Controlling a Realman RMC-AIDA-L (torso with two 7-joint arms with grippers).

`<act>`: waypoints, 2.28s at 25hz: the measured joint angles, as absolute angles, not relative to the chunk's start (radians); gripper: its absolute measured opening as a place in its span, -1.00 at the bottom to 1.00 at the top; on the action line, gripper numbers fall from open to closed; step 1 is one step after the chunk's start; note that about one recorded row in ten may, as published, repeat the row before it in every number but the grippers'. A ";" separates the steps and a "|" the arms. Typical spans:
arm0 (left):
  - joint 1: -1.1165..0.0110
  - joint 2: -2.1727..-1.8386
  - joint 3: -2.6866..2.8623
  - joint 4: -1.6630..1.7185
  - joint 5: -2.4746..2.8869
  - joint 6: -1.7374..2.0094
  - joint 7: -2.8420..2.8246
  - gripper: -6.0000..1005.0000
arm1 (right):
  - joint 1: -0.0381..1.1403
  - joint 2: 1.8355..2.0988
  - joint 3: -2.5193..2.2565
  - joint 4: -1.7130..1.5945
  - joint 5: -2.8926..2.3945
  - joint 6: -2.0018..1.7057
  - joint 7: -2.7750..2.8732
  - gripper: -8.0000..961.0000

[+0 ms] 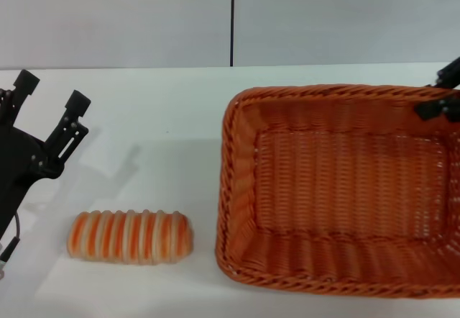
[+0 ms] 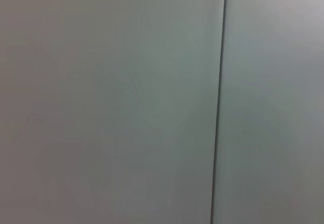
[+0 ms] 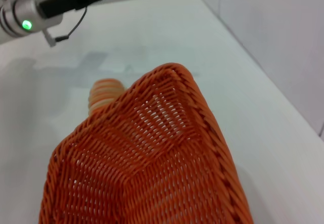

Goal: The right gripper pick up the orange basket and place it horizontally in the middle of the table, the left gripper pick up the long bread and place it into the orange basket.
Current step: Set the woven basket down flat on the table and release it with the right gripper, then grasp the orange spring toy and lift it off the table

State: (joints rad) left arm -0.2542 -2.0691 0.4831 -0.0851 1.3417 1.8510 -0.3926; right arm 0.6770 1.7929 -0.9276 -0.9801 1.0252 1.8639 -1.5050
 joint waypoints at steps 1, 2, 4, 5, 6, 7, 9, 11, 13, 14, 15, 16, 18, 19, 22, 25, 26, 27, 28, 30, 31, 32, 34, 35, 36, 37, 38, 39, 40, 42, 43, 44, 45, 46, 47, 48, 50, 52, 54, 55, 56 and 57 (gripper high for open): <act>-0.253 -2.069 0.483 -0.094 1.341 1.846 -0.393 0.48 | 0.696 1.801 -0.924 -0.954 1.013 1.852 -1.532 -0.67; -0.253 -2.069 0.483 -0.094 1.341 1.846 -0.393 0.48 | 0.696 1.801 -0.924 -0.954 1.013 1.852 -1.532 -0.67; -0.253 -2.069 0.483 -0.098 1.341 1.843 -0.393 0.48 | 0.717 1.805 -0.928 -0.924 1.009 1.840 -1.555 -0.67; -0.253 -2.069 0.483 -0.100 1.342 1.842 -0.393 0.48 | 0.727 1.807 -0.931 -0.909 1.004 1.836 -1.563 -0.67; -0.253 -2.069 0.483 -0.102 1.342 1.841 -0.393 0.48 | 0.747 1.819 -0.932 -0.881 0.990 1.825 -1.582 -0.67; -0.253 -2.069 0.484 -0.104 1.344 1.840 -0.393 0.48 | 0.747 1.819 -0.932 -0.881 0.990 1.825 -1.582 -0.67; -0.253 -2.069 0.485 -0.104 1.345 1.838 -0.393 0.48 | 0.759 1.835 -0.933 -0.862 0.979 1.810 -1.601 -0.67; -0.253 -2.068 0.491 -0.104 1.346 1.835 -0.393 0.47 | 0.764 1.864 -0.940 -0.856 0.960 1.793 -1.625 -0.67; -0.253 -2.068 0.492 -0.104 1.346 1.835 -0.393 0.47 | 0.767 1.871 -0.941 -0.856 0.949 1.787 -1.631 -0.67; -0.253 -2.068 0.493 -0.104 1.346 1.835 -0.393 0.47 | 0.771 1.880 -0.942 -0.855 0.934 1.778 -1.635 -0.67; -0.254 -2.068 0.494 -0.104 1.347 1.834 -0.393 0.47 | 0.776 1.889 -0.942 -0.854 0.920 1.769 -1.639 -0.67; -0.254 -2.068 0.494 -0.104 1.347 1.834 -0.393 0.47 | 0.782 1.900 -0.944 -0.854 0.900 1.753 -1.642 -0.66; -0.255 -2.068 0.494 -0.104 1.347 1.834 -0.393 0.47 | 0.784 1.905 -0.945 -0.854 0.894 1.745 -1.643 -0.66; -0.256 -2.068 0.494 -0.104 1.347 1.834 -0.393 0.47 | 0.786 1.909 -0.947 -0.854 0.889 1.736 -1.644 -0.66; -0.256 -2.069 0.494 -0.104 1.347 1.835 -0.394 0.46 | 0.787 1.918 -0.947 -0.853 0.884 1.715 -1.651 -0.61; -0.256 -2.069 0.494 -0.104 1.347 1.836 -0.400 0.46 | 0.789 1.920 -0.947 -0.853 0.884 1.705 -1.660 -0.56; -0.256 -2.069 0.494 -0.104 1.347 1.836 -0.400 0.46 | 0.792 1.923 -0.945 -0.853 0.885 1.698 -1.665 -0.54; -0.257 -2.069 0.495 -0.104 1.347 1.836 -0.410 0.46 | 0.792 1.923 -0.945 -0.853 0.885 1.698 -1.665 -0.53; -0.258 -2.069 0.495 -0.104 1.347 1.836 -0.415 0.46 | 0.794 1.926 -0.943 -0.853 0.885 1.694 -1.668 -0.51; -0.259 -2.069 0.495 -0.104 1.348 1.836 -0.416 0.46 | 0.799 1.931 -0.941 -0.853 0.886 1.677 -1.675 -0.48; -0.260 -2.069 0.495 -0.104 1.348 1.835 -0.418 0.46 | 0.800 1.936 -0.940 -0.853 0.887 1.656 -1.688 -0.46; -0.261 -2.070 0.495 -0.104 1.348 1.835 -0.418 0.46 | 0.800 1.936 -0.940 -0.853 0.887 1.656 -1.688 -0.44; -0.261 -2.071 0.495 -0.104 1.348 1.834 -0.418 0.45 | 0.800 1.943 -0.934 -0.853 0.890 1.636 -1.706 -0.41; -0.261 -2.071 0.496 -0.104 1.348 1.834 -0.418 0.45 | 0.799 1.947 -0.928 -0.853 0.893 1.626 -1.718 -0.39; -0.261 -2.071 0.500 -0.104 1.348 1.832 -0.419 0.45 | 0.795 1.954 -0.907 -0.853 0.898 1.610 -1.743 -0.38; -0.261 -2.071 0.500 -0.104 1.348 1.832 -0.419 0.45 | 0.795 1.954 -0.907 -0.853 0.898 1.610 -1.743 -0.36; -0.261 -2.071 0.503 -0.104 1.348 1.832 -0.419 0.45 | 0.793 1.960 -0.889 -0.853 0.900 1.604 -1.759 -0.34; -0.262 -2.071 0.506 -0.104 1.348 1.831 -0.419 0.45 | 0.791 1.966 -0.868 -0.853 0.902 1.600 -1.774 -0.32; -0.262 -2.071 0.507 -0.104 1.348 1.831 -0.419 0.45 | 0.787 1.971 -0.842 -0.853 0.909 1.598 -1.787 -0.30; -0.262 -2.070 0.508 -0.104 1.348 1.829 -0.419 0.45 | 0.772 1.979 -0.781 -0.853 0.938 1.596 -1.820 -0.26; -0.262 -2.070 0.508 -0.104 1.348 1.829 -0.419 0.45 | 0.759 1.981 -0.748 -0.852 0.968 1.596 -1.834 -0.24; -0.263 -2.070 0.508 -0.104 1.348 1.828 -0.419 0.44 | 0.744 1.982 -0.717 -0.850 0.999 1.596 -1.847 -0.22; -0.263 -2.069 0.508 -0.102 1.348 1.828 -0.419 0.44 | 0.724 1.982 -0.686 -0.845 1.041 1.596 -1.858 -0.22; -0.264 -2.069 0.508 -0.100 1.348 1.828 -0.419 0.44 | 0.703 1.982 -0.664 -0.837 1.087 1.596 -1.866 -0.22; -0.264 -2.069 0.506 -0.099 1.348 1.828 -0.419 0.44 | 0.676 1.981 -0.634 -0.825 1.145 1.595 -1.876 -0.22; -0.264 -2.069 0.504 -0.097 1.348 1.828 -0.419 0.44 | 0.652 1.980 -0.613 -0.812 1.193 1.596 -1.883 -0.22; -0.265 -2.069 0.501 -0.095 1.347 1.828 -0.419 0.44 | 0.597 1.980 -0.568 -0.781 1.293 1.595 -1.897 -0.22; -0.268 -2.067 0.498 -0.092 1.342 1.822 -0.418 0.44 | 0.537 1.981 -0.513 -0.740 1.388 1.594 -1.915 -0.22; -0.268 -2.065 0.487 -0.083 1.340 1.809 -0.415 0.44 | 0.487 1.984 -0.460 -0.693 1.459 1.590 -1.934 -0.22; -0.266 -2.064 0.478 -0.069 1.340 1.801 -0.413 0.44 | 0.459 1.985 -0.425 -0.661 1.492 1.588 -1.942 -0.22; -0.259 -2.063 0.468 -0.037 1.339 1.794 -0.409 0.43 | 0.419 1.985 -0.365 -0.606 1.537 1.586 -1.951 -0.22; -0.259 -2.063 0.468 -0.037 1.339 1.794 -0.409 0.43 | 0.419 1.985 -0.365 -0.606 1.537 1.586 -1.951 -0.22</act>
